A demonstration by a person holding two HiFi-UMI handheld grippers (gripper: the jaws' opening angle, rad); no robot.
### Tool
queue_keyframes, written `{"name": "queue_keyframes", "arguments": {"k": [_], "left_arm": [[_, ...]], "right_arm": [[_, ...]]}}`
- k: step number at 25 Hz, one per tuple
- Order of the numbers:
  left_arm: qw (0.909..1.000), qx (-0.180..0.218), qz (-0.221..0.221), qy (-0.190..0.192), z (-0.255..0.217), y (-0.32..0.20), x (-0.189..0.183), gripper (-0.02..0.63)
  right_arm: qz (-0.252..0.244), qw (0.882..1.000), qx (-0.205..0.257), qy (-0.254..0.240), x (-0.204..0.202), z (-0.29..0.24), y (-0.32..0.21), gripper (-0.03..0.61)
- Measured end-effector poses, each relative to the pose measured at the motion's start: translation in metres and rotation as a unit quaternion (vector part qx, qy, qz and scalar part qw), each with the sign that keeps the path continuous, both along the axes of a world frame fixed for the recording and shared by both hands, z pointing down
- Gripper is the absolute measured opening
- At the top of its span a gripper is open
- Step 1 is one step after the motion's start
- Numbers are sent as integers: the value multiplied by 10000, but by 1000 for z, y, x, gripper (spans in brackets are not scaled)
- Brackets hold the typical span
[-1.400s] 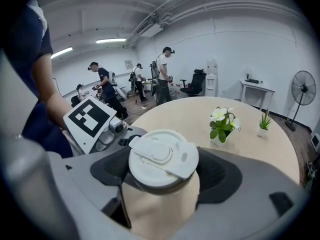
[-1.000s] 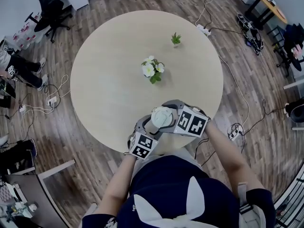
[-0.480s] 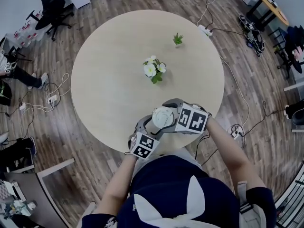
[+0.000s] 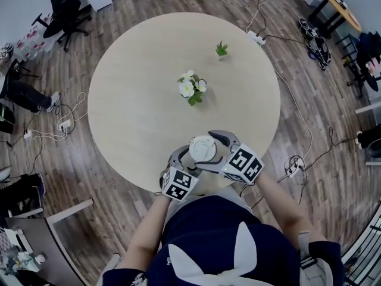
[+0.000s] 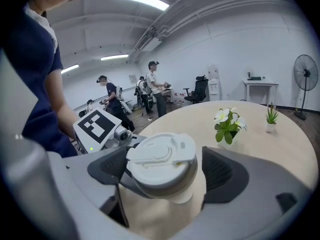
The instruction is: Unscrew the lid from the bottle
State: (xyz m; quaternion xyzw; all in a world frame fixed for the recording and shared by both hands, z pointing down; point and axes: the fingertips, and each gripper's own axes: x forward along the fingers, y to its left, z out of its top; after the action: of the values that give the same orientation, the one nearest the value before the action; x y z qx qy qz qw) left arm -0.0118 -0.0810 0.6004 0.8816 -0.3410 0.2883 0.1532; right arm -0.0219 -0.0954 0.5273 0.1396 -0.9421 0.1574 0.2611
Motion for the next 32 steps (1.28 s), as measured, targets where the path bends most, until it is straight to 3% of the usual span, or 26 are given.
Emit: {"name": "queue_keyframes", "arguments": {"k": [8,19,26,32], "left_arm": [[10000,-4,-26,-17,0,0,0,312],[10000,-26,-45,-22,2,0,0,313],[10000,-27,-44,-8,3,0,1,313],[10000,-36,-47,-16,3,0,0,313]], "right_arm": [[868,9958,276,-130,-11,4,-5,465],[1065,9931,471,137,-20,17,-8,494],[1187,9889,839,305,-18,22,-11,492],[1212,9891,767,324,-18,22,-12,486]]}}
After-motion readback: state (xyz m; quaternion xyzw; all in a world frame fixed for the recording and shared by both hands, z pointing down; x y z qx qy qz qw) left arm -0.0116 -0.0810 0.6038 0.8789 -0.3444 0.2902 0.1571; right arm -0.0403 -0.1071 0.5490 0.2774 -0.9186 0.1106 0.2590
